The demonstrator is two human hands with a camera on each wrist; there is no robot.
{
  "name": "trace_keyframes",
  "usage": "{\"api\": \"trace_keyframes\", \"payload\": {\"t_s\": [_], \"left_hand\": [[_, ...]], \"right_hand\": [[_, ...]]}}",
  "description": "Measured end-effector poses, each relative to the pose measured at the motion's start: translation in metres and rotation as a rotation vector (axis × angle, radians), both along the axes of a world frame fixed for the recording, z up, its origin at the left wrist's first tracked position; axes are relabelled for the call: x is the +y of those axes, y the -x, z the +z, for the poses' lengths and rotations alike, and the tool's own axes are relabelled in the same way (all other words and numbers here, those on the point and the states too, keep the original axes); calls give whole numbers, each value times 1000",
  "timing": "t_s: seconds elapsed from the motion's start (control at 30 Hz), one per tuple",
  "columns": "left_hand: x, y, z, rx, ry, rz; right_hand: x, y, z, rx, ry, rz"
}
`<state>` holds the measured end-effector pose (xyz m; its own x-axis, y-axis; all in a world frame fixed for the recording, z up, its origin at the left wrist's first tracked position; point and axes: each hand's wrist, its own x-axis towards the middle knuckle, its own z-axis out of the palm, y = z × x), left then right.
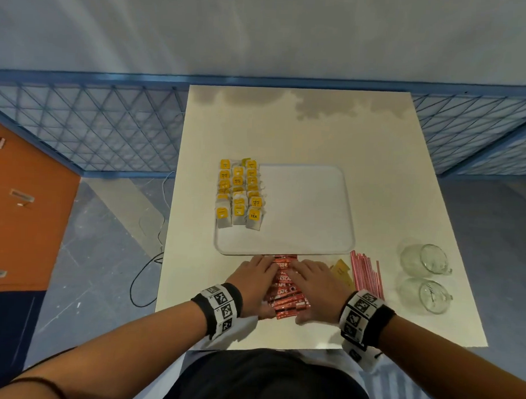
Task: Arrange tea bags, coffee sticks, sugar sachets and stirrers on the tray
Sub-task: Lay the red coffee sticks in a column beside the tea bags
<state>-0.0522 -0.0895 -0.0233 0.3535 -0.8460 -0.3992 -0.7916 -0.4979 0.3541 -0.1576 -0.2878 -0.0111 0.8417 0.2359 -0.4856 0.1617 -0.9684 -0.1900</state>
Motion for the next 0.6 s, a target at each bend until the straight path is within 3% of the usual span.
{"api": "trace_keyframes", "payload": {"t_s": [0.23, 0.6], "left_hand": [[-12, 22, -11, -41, -111, 69], [-30, 25, -16, -69, -118, 159]], "right_hand": [[0, 3, -20, -78, 10, -5], [-2, -17, -25, -111, 16, 1]]}}
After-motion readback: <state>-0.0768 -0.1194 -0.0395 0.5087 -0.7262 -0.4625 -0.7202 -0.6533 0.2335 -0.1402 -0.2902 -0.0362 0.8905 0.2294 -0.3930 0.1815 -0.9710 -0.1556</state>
